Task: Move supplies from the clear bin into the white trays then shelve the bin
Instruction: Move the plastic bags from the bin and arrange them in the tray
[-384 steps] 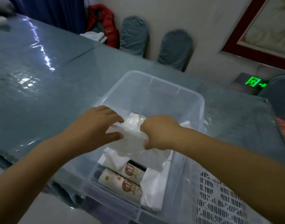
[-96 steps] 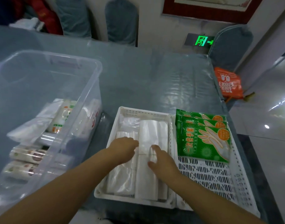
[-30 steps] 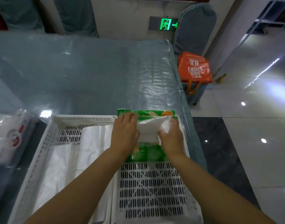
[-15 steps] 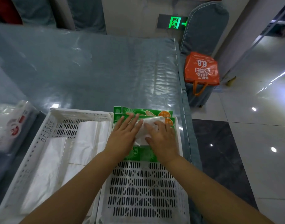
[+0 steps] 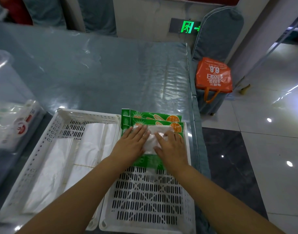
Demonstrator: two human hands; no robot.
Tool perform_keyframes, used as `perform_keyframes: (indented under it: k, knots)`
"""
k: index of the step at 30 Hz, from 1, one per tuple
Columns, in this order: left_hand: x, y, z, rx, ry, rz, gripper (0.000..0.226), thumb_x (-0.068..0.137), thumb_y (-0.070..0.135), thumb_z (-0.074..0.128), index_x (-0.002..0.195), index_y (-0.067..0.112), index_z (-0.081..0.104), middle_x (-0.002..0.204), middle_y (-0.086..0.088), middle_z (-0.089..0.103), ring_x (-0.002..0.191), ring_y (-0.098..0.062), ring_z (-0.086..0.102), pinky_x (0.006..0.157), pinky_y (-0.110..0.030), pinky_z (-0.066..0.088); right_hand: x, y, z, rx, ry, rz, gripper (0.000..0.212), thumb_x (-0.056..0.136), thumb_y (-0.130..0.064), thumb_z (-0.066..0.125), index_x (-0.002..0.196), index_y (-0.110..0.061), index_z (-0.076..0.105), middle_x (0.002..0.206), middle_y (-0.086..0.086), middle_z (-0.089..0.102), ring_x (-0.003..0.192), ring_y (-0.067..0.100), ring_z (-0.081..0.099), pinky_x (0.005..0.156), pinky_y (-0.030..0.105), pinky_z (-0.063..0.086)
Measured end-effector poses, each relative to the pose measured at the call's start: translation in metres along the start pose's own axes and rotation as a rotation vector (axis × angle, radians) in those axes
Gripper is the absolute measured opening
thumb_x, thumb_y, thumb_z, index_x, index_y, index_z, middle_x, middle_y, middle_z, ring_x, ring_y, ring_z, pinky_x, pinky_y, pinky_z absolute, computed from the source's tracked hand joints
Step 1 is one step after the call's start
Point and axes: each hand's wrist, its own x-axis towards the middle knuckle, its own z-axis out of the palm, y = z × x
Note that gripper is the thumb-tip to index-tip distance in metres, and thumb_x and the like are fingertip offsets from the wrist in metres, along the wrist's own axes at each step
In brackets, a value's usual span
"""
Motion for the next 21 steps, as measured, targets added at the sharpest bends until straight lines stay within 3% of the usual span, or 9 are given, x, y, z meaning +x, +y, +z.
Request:
perform_keyframes:
  k: [7,12,17,19,21]
  knots:
    - [-0.012,0.002,-0.01,-0.018,0.055,-0.033,0.069,0.093,0.039,0.041,0.146,0.021,0.001,0.156,-0.006,0.001,0.141,-0.021,-0.01,0.11,-0.04,-0.014,-0.005,-0.002,-0.011,0.041,-0.003,0.017,0.048,0.083,-0.03,0.065,0.127,-0.016,0.054,0.121,0.015,0.052,0.113,0.031,0.048,0.093,0.042,0.042]
    - [-0.021,0.0,-0.016,-0.02,0.078,-0.077,0.073,0.091,0.037,0.047,0.146,0.022,0.002,0.157,-0.005,0.004,0.143,-0.021,0.0,0.112,-0.038,-0.009,-0.009,-0.009,-0.017,0.036,0.083,0.017,0.045,0.077,-0.023,0.072,0.118,-0.01,0.06,0.116,0.02,0.056,0.103,0.035,0.055,0.085,0.045,0.049]
    - [-0.031,-0.005,-0.024,-0.044,0.104,-0.109,0.075,0.087,0.036,0.053,0.146,0.021,0.009,0.157,-0.005,0.01,0.143,-0.02,0.007,0.114,-0.037,-0.005,-0.01,-0.016,-0.025,-0.058,0.198,0.021,0.044,0.066,-0.025,0.08,0.107,-0.015,0.067,0.108,0.014,0.062,0.093,0.034,0.058,0.077,0.044,0.049]
    - [-0.035,-0.006,-0.026,-0.046,0.095,-0.115,0.077,0.085,0.035,0.056,0.146,0.021,0.011,0.156,-0.004,0.013,0.142,-0.02,0.007,0.114,-0.039,-0.003,-0.01,-0.019,-0.027,-0.086,0.174,0.022,0.047,0.064,-0.027,0.081,0.108,-0.017,0.066,0.11,0.013,0.062,0.098,0.036,0.057,0.08,0.047,0.047]
    - [-0.038,-0.007,-0.027,-0.049,0.084,-0.116,0.078,0.084,0.035,0.057,0.146,0.02,0.012,0.156,-0.004,0.014,0.142,-0.02,0.007,0.114,-0.039,-0.003,-0.01,-0.022,-0.026,-0.111,0.095,0.025,0.055,0.068,-0.03,0.078,0.119,-0.019,0.06,0.123,0.013,0.057,0.114,0.037,0.05,0.094,0.051,0.039]
